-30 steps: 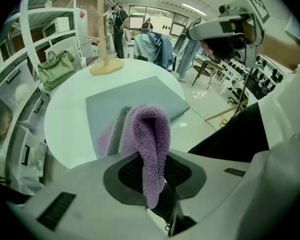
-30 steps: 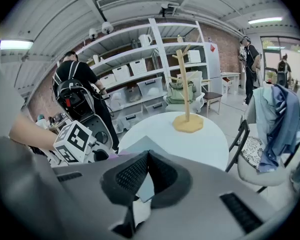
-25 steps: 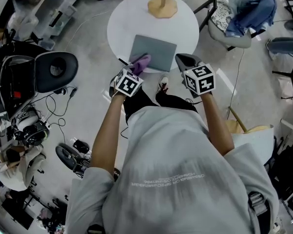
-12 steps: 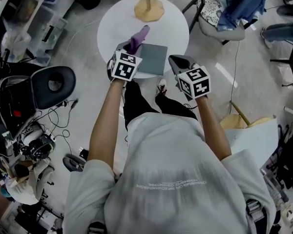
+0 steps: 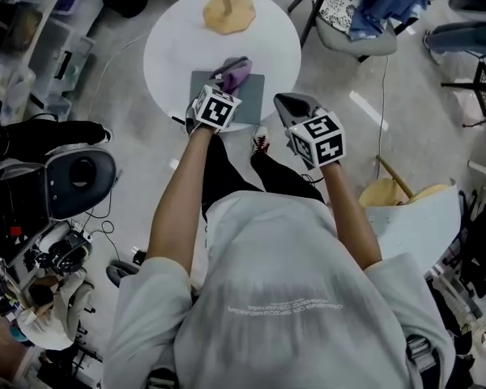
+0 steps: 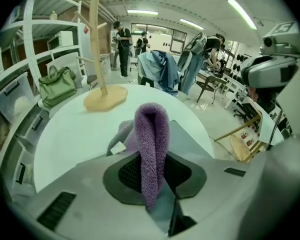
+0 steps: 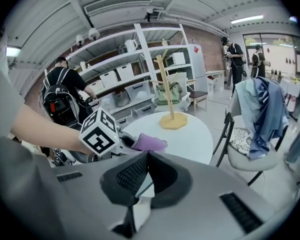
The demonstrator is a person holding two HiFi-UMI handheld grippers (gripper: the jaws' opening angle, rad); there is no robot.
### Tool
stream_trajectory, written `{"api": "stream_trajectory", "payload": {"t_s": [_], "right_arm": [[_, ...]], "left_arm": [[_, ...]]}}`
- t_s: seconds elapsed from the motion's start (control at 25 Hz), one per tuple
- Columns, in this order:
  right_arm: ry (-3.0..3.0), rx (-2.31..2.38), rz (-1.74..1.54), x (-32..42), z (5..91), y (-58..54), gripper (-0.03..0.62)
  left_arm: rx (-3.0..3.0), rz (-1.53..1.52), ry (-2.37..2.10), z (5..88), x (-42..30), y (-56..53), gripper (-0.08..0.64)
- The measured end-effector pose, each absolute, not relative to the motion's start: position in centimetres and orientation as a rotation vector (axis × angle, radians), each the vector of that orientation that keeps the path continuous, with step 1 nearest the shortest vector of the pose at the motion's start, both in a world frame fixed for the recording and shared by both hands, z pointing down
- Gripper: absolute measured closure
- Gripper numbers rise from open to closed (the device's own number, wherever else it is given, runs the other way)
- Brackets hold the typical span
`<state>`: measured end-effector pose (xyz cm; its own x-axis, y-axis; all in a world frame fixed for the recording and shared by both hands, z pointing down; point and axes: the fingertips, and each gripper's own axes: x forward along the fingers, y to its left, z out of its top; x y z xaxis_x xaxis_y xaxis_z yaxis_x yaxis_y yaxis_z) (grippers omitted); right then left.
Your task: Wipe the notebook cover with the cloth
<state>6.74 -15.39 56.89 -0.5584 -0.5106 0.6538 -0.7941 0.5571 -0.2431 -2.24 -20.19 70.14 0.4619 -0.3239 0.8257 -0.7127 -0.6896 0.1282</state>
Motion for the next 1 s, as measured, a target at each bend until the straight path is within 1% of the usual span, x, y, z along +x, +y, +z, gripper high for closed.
{"api": "stream_trajectory", "payload": {"t_s": [0.2,0.44,1.0], "right_arm": [[-2.264,1.042,0.732,7.0,57.6,-15.5,0.591],[-2.271,1.02,0.731,6.6,57.6,-15.8,0.591],[-2.263,1.009,0.74,6.1,56.2,-14.4,0.591]], "left_arm": [[2.289,1.103,-0.949,70.3,-2.2,-19.8,0.483],[2.267,1.088,-0.945,70.2,-2.6,-18.5,0.483],[2.204,1.202,-0.82,70.5,-3.4,-12.2,0.483]]}}
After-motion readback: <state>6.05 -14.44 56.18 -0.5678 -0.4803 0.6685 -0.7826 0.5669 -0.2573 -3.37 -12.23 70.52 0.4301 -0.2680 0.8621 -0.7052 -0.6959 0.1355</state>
